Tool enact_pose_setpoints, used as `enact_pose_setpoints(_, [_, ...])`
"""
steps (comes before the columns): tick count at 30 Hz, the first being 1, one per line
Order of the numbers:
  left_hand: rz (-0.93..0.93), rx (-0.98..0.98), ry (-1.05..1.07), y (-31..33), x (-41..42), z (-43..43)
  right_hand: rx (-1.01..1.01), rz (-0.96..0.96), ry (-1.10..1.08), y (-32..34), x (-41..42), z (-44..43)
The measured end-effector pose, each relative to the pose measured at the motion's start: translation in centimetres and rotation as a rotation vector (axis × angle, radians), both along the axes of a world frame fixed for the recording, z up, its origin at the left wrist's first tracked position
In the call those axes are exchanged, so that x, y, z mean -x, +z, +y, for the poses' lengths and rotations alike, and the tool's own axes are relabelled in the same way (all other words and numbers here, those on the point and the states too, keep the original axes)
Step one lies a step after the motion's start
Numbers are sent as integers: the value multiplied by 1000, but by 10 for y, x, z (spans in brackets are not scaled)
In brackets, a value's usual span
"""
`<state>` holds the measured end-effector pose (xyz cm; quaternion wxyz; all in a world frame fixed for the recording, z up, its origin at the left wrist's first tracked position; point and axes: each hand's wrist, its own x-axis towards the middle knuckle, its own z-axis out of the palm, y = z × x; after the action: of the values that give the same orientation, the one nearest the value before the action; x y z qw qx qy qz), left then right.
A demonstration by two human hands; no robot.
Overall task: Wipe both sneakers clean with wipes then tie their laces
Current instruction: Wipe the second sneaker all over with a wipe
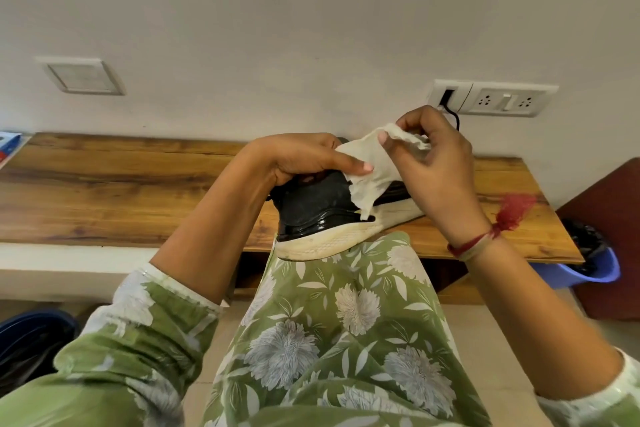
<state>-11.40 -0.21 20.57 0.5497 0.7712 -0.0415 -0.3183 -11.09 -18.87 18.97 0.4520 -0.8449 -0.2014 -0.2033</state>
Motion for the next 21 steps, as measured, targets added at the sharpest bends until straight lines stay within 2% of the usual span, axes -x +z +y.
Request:
enact_pose_setpoints(3, [-30, -35, 64, -3, -3, -1, -5, -30, 98, -3, 18, 2])
enact_pose_setpoints(5, [-72, -60, 70, -6, -4, -2, 98, -49, 132, -11, 32, 5])
enact_pose_setpoints(8, [-44, 24, 41, -7, -5, -1, 267, -104, 120, -22, 45, 8])
enact_pose_setpoints(11, [-50, 126, -27, -7, -4, 4, 299, -114, 132, -25, 50, 7])
enact_pose_setpoints(13, [-67, 126, -52, -7, -4, 7, 291, -93, 189, -23, 50, 5])
enact_pose_setpoints(16, [-83, 83, -54, -6, -2, 8, 149, 2, 249, -14, 43, -1])
enact_pose_setpoints(18, [-92, 99, -75, -3, 0, 8, 59, 46, 213, -8, 34, -3])
enact_pose_setpoints(21, [-109, 91, -109, 0, 2, 7, 99, 22, 122, -2, 20, -4])
